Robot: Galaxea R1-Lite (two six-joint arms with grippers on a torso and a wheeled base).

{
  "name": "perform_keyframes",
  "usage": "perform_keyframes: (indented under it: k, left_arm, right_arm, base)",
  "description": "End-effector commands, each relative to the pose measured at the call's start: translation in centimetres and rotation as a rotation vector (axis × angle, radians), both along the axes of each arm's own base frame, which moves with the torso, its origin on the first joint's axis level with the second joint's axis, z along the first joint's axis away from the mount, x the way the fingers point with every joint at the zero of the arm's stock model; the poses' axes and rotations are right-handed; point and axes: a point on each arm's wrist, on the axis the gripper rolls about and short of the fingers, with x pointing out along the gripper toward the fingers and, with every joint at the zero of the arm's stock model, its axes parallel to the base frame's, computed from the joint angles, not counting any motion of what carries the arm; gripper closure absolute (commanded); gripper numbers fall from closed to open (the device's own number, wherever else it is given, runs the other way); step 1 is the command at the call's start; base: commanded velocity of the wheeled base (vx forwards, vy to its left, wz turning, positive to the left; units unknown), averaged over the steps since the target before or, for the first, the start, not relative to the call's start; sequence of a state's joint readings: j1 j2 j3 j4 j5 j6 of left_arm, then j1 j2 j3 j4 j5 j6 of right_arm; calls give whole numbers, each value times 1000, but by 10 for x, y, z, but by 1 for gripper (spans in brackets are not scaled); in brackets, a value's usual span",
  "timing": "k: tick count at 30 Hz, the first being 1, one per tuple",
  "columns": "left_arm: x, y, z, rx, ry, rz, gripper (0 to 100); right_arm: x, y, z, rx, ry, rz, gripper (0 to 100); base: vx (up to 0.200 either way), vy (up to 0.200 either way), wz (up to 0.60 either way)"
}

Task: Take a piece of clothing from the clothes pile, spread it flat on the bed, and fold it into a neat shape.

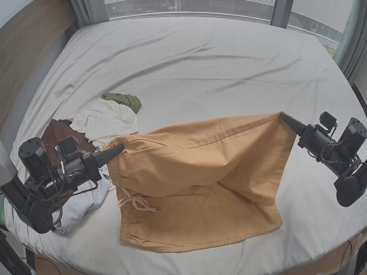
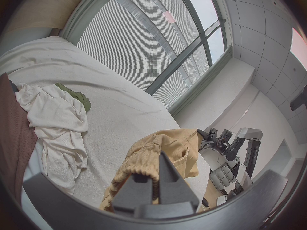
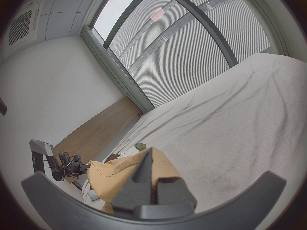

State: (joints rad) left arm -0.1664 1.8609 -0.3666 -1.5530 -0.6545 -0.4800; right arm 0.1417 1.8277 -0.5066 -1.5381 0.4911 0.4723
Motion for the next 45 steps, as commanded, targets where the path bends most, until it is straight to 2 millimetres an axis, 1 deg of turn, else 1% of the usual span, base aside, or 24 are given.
perform_keyframes:
  k: [1, 9, 18, 24, 30, 39, 45]
  left_arm:
    - [0, 0, 1, -2, -6, 0, 100]
    - [1, 0, 3, -4, -13, -1, 100]
    - [5, 3, 8, -9, -38, 15, 100]
    - [7, 6, 9, -8, -45, 25, 100]
    - [10, 10, 13, -10, -65, 42, 100]
    - [12, 10, 15, -11, -74, 43, 100]
    - [13, 11, 15, -10, -76, 46, 100]
  right_arm:
    - [2, -2, 2, 1, -8, -8, 100]
    - [2, -2, 1, -1, -8, -4, 100]
    - [5, -6, 8, 3, -38, -20, 100]
    - [4, -6, 13, 4, -56, -20, 100]
    - [4, -6, 13, 2, -57, -19, 100]
    - [4, -4, 9, -1, -46, -11, 100]
    - [5, -5, 11, 1, -51, -14, 100]
  base:
    - [0, 0, 0]
    - [0, 0, 0]
    - [0, 0, 0]
    - [0, 0, 0]
    - [0, 0, 0]
    - [0, 0, 0]
    - [0, 0, 0]
